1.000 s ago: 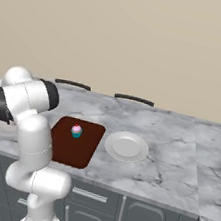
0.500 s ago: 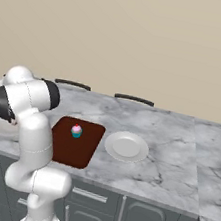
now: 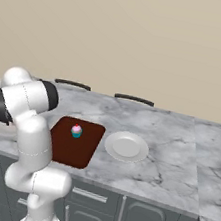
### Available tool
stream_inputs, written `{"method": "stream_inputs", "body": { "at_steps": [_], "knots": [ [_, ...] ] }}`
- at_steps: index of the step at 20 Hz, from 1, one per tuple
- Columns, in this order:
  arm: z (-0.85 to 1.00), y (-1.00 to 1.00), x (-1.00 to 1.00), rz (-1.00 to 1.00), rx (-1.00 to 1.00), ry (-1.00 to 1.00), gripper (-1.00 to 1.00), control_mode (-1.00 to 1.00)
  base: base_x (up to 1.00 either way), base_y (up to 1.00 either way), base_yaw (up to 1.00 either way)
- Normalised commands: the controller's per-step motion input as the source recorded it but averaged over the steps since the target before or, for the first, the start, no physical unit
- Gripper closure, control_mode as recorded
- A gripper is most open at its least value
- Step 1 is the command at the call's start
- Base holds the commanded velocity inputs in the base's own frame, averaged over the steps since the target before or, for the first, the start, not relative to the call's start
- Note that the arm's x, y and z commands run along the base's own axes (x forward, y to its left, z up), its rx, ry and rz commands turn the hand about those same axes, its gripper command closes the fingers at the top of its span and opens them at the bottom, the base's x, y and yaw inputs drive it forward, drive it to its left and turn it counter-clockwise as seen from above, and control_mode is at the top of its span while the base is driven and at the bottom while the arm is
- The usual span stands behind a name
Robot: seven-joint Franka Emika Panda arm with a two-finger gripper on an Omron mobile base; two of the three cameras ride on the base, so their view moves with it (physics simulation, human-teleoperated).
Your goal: Move the dessert items from the plates to the tray.
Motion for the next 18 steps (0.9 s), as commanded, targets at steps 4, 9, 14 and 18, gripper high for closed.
{"method": "stream_inputs", "body": {
  "at_steps": [4, 9, 14, 18],
  "knots": [
    [-0.23, 0.00, -0.05, 0.00, 0.00, 0.00, -1.00, -1.00, 0.00, 0.00, 0.00],
    [-0.04, 0.00, 0.01, 0.00, 0.00, 0.00, -1.00, -1.00, 0.00, 0.00, 0.00],
    [0.00, 0.00, 0.01, 0.00, 0.00, 0.00, -1.00, -1.00, 0.00, 0.00, 0.00],
    [0.00, 0.00, 0.23, 0.00, 0.00, 0.00, -1.00, -1.00, 0.00, 0.00, 0.00]
  ]
}}
